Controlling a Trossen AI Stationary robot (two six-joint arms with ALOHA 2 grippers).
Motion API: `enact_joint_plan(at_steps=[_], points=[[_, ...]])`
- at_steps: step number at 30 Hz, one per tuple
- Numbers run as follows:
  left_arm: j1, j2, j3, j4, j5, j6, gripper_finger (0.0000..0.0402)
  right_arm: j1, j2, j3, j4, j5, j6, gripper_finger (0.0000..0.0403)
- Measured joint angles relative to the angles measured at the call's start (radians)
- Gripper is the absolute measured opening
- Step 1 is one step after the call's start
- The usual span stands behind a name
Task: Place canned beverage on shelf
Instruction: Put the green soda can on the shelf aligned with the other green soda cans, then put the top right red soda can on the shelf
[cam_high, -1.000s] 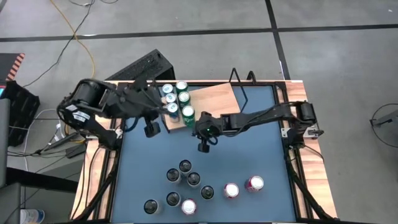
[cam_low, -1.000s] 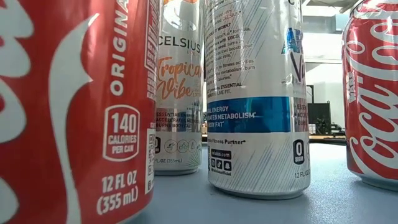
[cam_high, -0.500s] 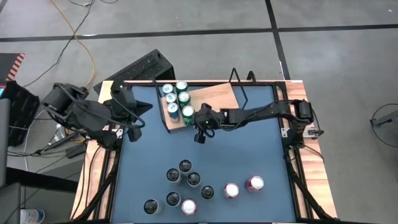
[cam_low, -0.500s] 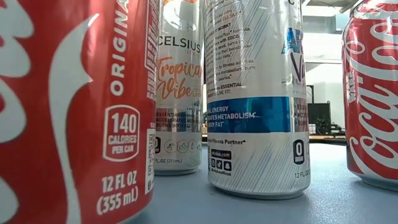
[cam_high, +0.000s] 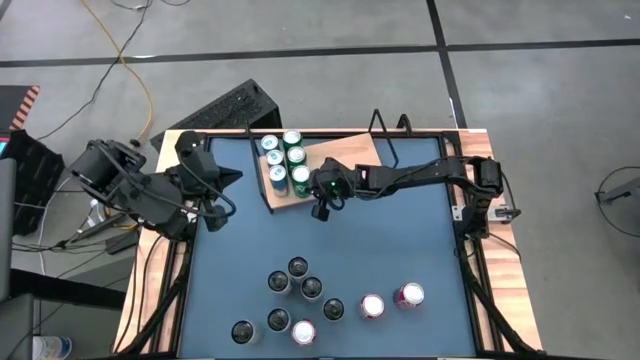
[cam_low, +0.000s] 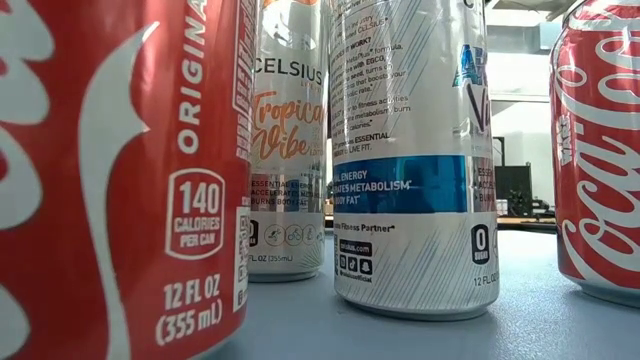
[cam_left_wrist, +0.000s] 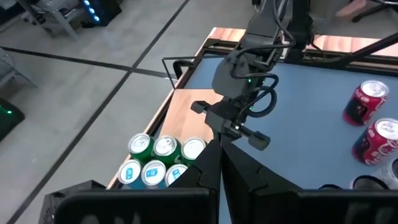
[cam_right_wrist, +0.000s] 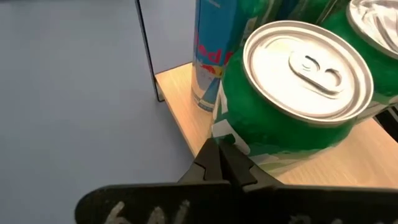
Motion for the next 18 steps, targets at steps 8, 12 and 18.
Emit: enact_joint_plan(at_steps=[8, 12, 18], points=[[-0.005, -0.001, 0.000, 0.000, 0.012, -0.070, 0.0000, 0.028, -0.023, -0.002, -0.028, -0.006, -0.001, 0.0000], [-0.033, -0.001, 0.000, 0.000, 0.017, -0.133, 0.0000, 0.070, -0.110, 0.035, -0.099, -0.007, -0.049, 0.0000], [-0.046, 0.009, -0.019, 0.000, 0.137, -0.193, 0.0000, 0.115, -0.260, 0.099, -0.219, 0.008, -0.143, 0.0000]])
